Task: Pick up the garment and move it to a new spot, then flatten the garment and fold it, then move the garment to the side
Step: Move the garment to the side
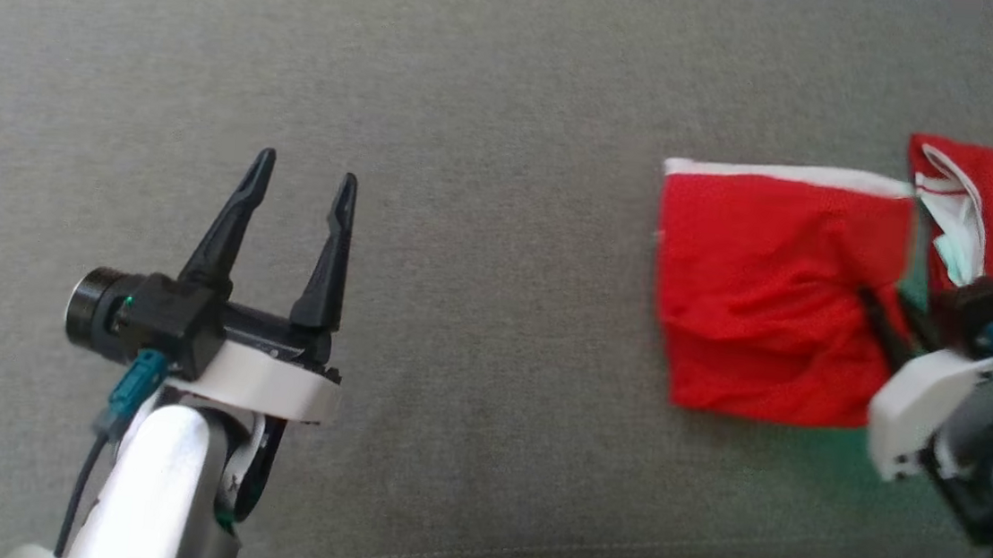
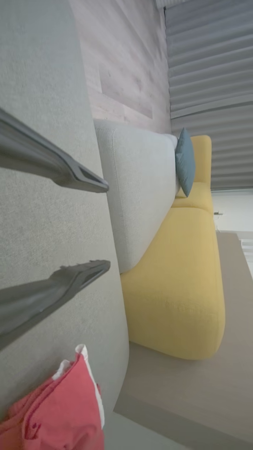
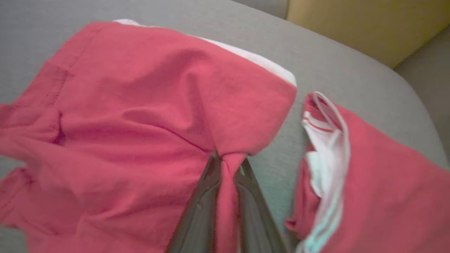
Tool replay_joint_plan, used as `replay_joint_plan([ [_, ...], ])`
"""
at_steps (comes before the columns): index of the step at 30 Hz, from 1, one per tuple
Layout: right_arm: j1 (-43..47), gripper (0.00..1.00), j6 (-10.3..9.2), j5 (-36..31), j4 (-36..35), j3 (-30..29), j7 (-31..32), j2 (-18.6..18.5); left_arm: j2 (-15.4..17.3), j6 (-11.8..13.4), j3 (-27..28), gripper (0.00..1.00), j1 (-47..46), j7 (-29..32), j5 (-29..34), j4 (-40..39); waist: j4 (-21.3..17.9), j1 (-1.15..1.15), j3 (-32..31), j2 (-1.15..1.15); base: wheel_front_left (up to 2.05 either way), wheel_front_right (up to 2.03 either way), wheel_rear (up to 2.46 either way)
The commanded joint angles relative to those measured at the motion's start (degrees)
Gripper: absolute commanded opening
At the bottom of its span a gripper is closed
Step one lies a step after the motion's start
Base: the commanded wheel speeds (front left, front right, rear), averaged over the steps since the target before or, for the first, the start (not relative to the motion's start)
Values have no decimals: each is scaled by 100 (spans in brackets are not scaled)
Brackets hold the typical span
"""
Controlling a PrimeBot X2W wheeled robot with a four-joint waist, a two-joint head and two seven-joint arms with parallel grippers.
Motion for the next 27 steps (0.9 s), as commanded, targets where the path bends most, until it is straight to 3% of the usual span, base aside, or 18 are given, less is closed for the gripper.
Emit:
replay_joint_plan([
  [1,-156,0,-4,-72,-200,-28,12,-232,96,-7,148,100,-186,-29,58,-217,-137,0,155,0,0,0,0],
  [8,-451,0,-4,-281,-254,-692,-3,-1076,140,-132,31,100,-435,-29,117,-288,-335,0,594,0,0,0,0],
  [18,-492,0,-4,-870,-744,-1340,687,-1466,205,-305,-242,100,-843,-29,241,-376,-519,0,1087,0,0,0,0],
  [24,-629,0,-4,-1111,-714,-1538,854,-1415,187,-364,-388,100,-1131,-29,272,-367,-471,0,1354,0,0,0,0],
  [27,-730,32,-4,-1222,-610,-1639,758,-1388,166,-386,-442,100,-1233,-29,253,-364,-404,0,1448,0,0,0,0],
])
